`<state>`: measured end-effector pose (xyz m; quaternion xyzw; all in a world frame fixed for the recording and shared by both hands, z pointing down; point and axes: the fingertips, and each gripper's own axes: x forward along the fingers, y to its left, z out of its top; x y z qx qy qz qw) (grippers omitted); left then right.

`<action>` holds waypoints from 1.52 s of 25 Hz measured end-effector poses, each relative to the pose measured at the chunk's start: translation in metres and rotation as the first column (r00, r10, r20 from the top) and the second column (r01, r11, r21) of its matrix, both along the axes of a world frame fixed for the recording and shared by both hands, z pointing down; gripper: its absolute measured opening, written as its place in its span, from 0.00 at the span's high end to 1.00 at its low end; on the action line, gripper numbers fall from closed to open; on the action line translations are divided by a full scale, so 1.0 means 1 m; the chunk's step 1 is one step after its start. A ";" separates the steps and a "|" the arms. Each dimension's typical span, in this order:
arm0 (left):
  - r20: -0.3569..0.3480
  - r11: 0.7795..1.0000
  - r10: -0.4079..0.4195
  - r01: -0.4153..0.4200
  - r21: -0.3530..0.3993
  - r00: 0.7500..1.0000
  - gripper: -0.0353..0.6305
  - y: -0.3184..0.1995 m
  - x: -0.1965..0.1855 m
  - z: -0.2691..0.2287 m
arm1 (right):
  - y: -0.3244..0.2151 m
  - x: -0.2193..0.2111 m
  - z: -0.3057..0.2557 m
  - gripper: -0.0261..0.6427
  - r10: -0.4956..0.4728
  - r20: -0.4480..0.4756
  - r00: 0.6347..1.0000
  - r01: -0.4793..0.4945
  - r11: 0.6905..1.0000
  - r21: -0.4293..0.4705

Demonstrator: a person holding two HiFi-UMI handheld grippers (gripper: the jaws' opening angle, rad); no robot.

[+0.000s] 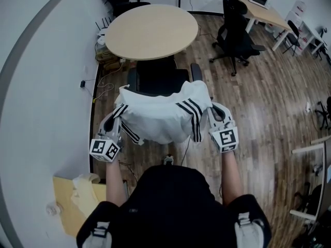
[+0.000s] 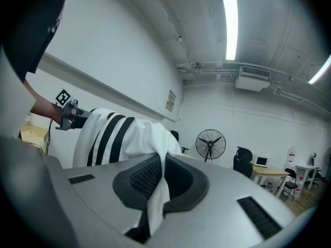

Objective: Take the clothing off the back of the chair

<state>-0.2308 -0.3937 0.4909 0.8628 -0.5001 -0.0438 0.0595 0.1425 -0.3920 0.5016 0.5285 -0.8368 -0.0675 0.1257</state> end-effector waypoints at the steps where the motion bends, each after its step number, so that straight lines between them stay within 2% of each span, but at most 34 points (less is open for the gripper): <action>1: -0.004 1.000 -0.004 0.004 -0.001 1.000 0.93 0.001 0.000 0.000 | 0.001 0.000 -0.001 0.97 -0.006 0.001 1.000 0.006 1.000 0.002; 8: -0.028 1.000 -0.017 0.017 -0.007 0.999 0.93 0.006 0.003 -0.002 | 0.008 -0.002 -0.001 0.97 -0.020 -0.016 1.000 0.020 1.000 0.002; 38: 0.021 0.988 -0.155 0.154 0.020 0.988 0.93 0.051 -0.004 -0.008 | 0.045 0.016 0.013 0.97 -0.036 -0.008 0.999 0.036 0.999 -0.033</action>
